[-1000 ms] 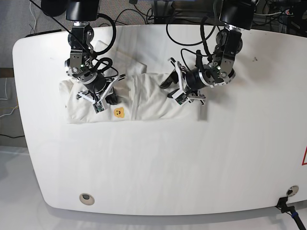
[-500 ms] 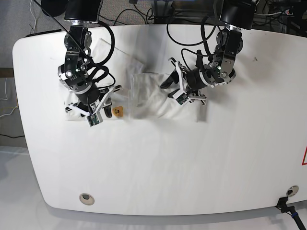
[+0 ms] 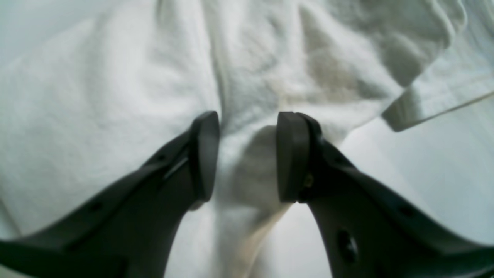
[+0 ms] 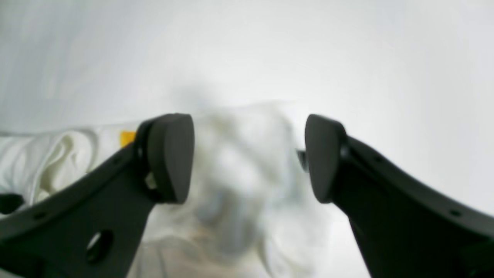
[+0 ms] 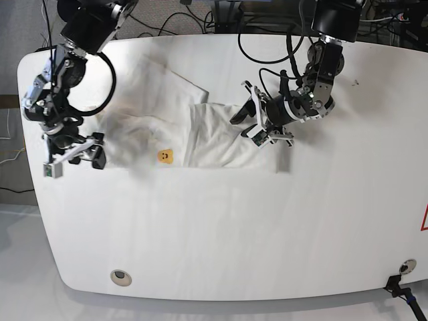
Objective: Fold the T-shirt properly
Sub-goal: 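Move the right gripper to the emoji end and pinch the fabric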
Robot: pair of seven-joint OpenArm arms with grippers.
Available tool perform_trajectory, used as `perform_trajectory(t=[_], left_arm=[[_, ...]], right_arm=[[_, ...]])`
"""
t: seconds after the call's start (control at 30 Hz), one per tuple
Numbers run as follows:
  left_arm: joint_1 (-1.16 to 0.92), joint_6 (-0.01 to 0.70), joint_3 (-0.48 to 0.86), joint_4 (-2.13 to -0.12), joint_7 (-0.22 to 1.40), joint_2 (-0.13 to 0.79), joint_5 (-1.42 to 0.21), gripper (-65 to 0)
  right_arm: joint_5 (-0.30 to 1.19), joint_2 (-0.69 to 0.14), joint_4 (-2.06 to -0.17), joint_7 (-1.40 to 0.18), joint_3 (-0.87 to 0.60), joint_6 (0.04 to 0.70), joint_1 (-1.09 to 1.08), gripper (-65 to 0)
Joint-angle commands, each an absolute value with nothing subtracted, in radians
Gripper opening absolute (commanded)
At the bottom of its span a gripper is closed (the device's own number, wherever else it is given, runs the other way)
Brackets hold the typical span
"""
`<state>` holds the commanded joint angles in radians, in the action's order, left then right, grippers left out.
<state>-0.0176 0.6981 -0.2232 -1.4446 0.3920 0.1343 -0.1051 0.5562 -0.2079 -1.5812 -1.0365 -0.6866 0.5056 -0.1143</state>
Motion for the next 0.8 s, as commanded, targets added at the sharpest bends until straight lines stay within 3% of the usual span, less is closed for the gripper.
perform_trajectory(t=[0.27, 0.47, 0.7, 0.8], left_arm=[[-0.021, 0.698, -0.223, -1.446, 0.392, 0.136, -0.105, -42.2], [-0.018, 0.698, -0.223, -1.448, 0.392, 0.153, -0.105, -42.2], [-0.016, 0.698, -0.223, -1.448, 0.392, 0.156, -0.105, -42.2], [-0.016, 0.698, -0.223, -1.448, 0.392, 0.156, -0.105, -42.2]], right_arm=[[0.590, -0.297, -1.406, -1.038, -0.697, 0.513, -0.111, -21.0], [0.590, -0.305, -1.383, -1.040, -0.705, 0.513, -0.108, -5.4], [0.590, -0.295, -1.377, -1.089, -0.769, 0.513, -0.108, -5.3], [0.590, -0.272, -1.377, -1.107, -0.769, 0.545, -0.108, -5.4]])
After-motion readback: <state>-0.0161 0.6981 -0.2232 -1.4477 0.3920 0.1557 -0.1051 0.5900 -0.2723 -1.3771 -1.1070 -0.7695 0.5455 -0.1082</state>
